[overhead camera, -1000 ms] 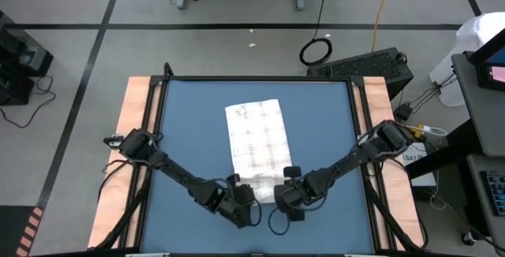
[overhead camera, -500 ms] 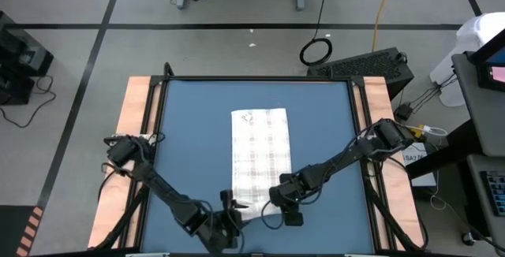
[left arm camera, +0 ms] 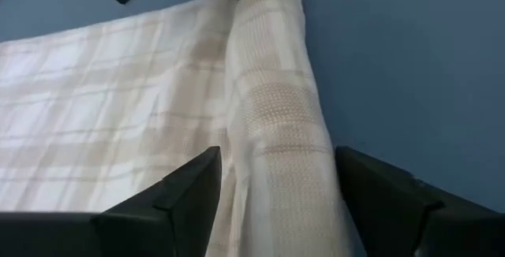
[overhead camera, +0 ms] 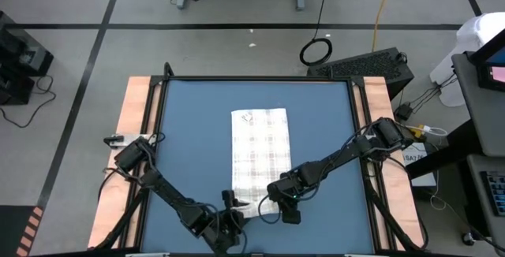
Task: Roll towel into tight, uniform cylinder
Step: Roll the white towel
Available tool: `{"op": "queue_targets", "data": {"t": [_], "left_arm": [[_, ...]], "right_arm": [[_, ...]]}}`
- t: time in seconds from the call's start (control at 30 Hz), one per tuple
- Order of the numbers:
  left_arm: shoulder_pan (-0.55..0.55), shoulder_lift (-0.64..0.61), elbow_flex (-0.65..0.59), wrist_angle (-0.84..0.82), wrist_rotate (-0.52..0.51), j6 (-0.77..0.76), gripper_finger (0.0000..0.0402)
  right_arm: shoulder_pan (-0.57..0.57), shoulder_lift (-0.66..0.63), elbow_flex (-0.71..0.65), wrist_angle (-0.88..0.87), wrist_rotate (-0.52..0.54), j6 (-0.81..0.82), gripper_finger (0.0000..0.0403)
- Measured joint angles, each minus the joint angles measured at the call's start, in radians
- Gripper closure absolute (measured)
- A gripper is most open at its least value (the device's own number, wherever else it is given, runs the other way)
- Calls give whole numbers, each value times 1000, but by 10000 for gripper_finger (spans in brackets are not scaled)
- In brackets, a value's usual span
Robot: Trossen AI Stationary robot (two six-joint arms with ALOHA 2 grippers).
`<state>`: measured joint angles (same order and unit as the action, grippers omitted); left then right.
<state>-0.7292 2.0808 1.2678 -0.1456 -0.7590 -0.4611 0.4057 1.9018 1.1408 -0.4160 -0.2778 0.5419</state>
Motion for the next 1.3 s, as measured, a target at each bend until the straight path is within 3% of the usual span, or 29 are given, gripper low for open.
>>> {"op": "queue_targets", "data": {"t": [0.13,0.33,0.4,0.8,1.1,1.3], "left_arm": [[23,0,0,-1,78,-7,195],[74,0,1,9,222,-108,336],[86,-1,1,7,247,-145,365],[167,-8,5,7,501,-175,353],[207,-21,3,10,584,-108,358],[240,-63,-40,39,588,-82,358]], "right_arm": [[0,0,0,0,1,0,347],[15,0,1,-2,25,19,334],[29,-1,7,-15,58,19,323],[213,2,206,-312,419,33,229],[406,4,237,-329,778,123,189],[445,28,236,-332,907,127,147]]}}
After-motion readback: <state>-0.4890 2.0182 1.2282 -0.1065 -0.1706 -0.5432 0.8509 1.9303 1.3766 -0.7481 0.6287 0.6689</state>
